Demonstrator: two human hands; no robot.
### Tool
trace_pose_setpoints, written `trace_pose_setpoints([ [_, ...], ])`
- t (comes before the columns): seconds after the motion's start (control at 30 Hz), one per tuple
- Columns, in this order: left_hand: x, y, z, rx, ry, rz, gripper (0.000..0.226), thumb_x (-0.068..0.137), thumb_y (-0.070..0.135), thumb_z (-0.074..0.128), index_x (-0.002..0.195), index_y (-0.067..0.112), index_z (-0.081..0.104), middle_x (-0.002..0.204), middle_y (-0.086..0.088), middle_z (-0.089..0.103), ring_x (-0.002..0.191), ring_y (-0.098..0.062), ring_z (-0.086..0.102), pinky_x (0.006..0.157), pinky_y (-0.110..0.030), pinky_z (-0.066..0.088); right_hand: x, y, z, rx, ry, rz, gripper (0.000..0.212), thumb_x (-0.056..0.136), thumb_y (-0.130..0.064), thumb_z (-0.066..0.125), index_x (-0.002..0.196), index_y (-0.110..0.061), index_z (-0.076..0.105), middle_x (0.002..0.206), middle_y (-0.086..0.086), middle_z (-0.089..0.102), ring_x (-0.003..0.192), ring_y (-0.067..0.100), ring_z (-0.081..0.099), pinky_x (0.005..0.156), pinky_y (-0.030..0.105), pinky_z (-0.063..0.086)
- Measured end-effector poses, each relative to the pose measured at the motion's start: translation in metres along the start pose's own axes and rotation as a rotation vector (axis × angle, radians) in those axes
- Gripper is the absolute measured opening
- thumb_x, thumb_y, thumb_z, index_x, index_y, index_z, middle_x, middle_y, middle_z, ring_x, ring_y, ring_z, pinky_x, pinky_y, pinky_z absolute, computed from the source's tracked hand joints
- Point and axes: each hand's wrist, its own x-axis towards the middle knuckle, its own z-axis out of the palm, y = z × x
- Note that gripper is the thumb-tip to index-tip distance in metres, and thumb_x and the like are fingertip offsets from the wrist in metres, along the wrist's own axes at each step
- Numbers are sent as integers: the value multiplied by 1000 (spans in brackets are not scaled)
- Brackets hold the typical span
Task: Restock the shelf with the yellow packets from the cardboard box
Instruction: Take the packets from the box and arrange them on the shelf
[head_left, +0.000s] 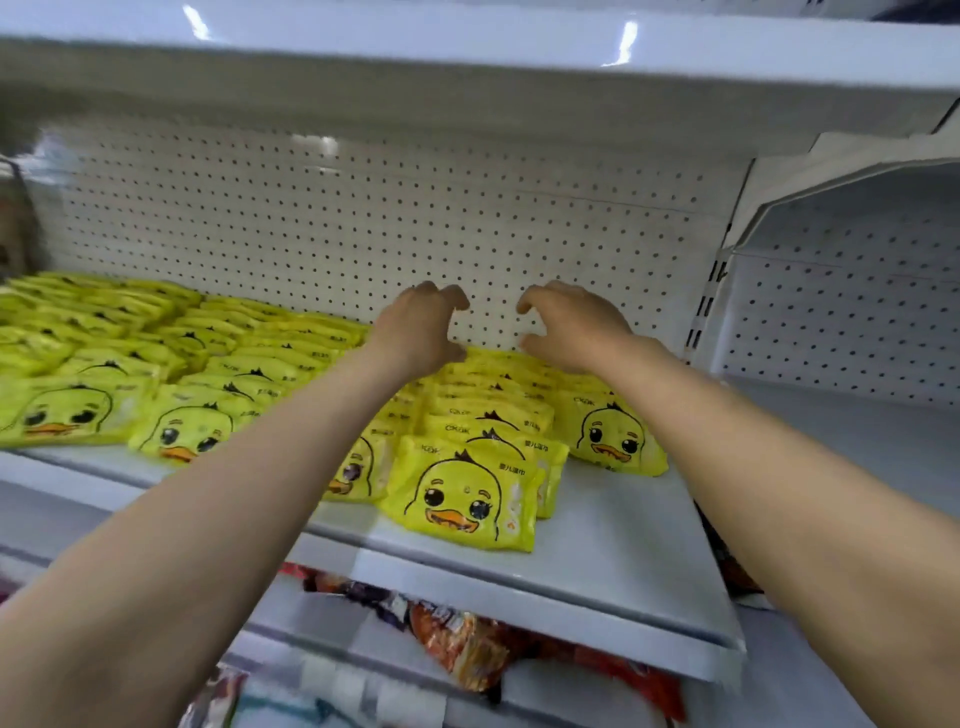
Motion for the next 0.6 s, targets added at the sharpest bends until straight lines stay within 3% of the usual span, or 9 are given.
trace_pose_setpoints([
  [0.13, -53, -67, -44, 60, 84, -86, 56, 85, 37, 70, 134, 22, 50, 127, -13, 52, 120, -34, 49, 95, -45, 46, -3, -92, -6, 58, 133, -158, 39, 95, -41, 55, 132, -27, 53, 135, -3, 53, 126, 20, 49, 91, 36, 44],
  [0.37, -184, -196, -118, 149, 223, -231, 50, 86, 39, 68, 129, 17, 55, 125, -14, 54, 119, -37, 49, 95, -46, 45, -6, -263, 13, 213, 190, -349, 44, 96, -49, 50, 134, -28, 54, 139, -3, 54, 133, 22, 42, 102, 39, 42],
  [0.6, -305, -302, -169, 264, 225, -383, 48, 87, 43, 66, 128, 20, 56, 122, -11, 57, 108, -34, 57, 87, -47, 50, -16, -422, 46, 351, 159, -500, 44, 96, -46, 53, 136, -26, 55, 142, -2, 52, 134, 22, 40, 105, 39, 40],
])
